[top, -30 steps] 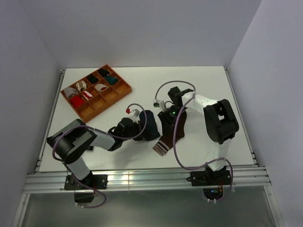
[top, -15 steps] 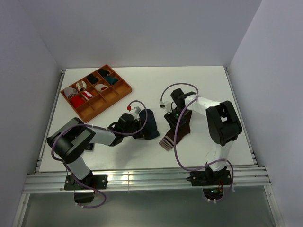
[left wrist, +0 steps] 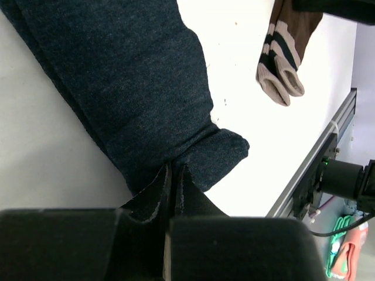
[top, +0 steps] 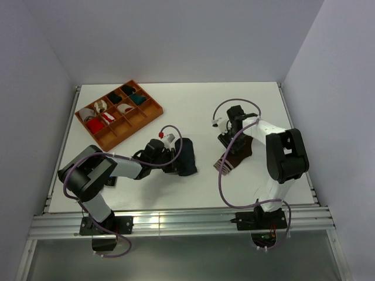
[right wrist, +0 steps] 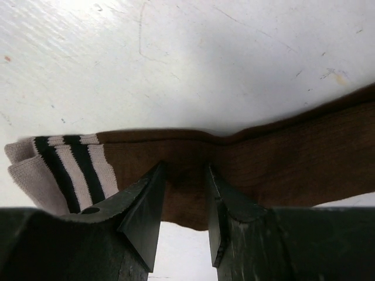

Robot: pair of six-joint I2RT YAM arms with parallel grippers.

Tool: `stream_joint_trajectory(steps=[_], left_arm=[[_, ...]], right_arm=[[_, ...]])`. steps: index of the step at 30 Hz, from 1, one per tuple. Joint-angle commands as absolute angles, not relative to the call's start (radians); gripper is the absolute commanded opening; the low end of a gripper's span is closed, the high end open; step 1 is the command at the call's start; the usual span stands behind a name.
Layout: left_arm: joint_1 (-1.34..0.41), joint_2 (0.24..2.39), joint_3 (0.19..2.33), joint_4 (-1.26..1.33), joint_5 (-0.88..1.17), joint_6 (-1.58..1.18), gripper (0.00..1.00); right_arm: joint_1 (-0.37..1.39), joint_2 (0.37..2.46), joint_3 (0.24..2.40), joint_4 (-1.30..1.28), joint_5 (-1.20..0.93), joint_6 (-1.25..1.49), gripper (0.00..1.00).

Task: Roll the socks
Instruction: Move the sock to the center of the board, then roll the sock at the center of the board.

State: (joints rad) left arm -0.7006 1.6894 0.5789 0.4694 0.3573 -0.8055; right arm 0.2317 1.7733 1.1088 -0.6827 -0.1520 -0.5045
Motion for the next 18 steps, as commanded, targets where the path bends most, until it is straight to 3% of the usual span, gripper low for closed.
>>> stream_joint_trajectory(steps=[1,18], left_arm=[[-0.706,1.717,0.543,0.249,0.362,-0.756,0.0],[-0.706,1.713,0.62,0.089,0.382,-0.747,0.0]], right_arm=[[0.232,1.688,1.123,-0.658,-0.173,-0.529,0.41],[0.374,1.347,1.026,-0.526,-0.399,-0.581,0.43]])
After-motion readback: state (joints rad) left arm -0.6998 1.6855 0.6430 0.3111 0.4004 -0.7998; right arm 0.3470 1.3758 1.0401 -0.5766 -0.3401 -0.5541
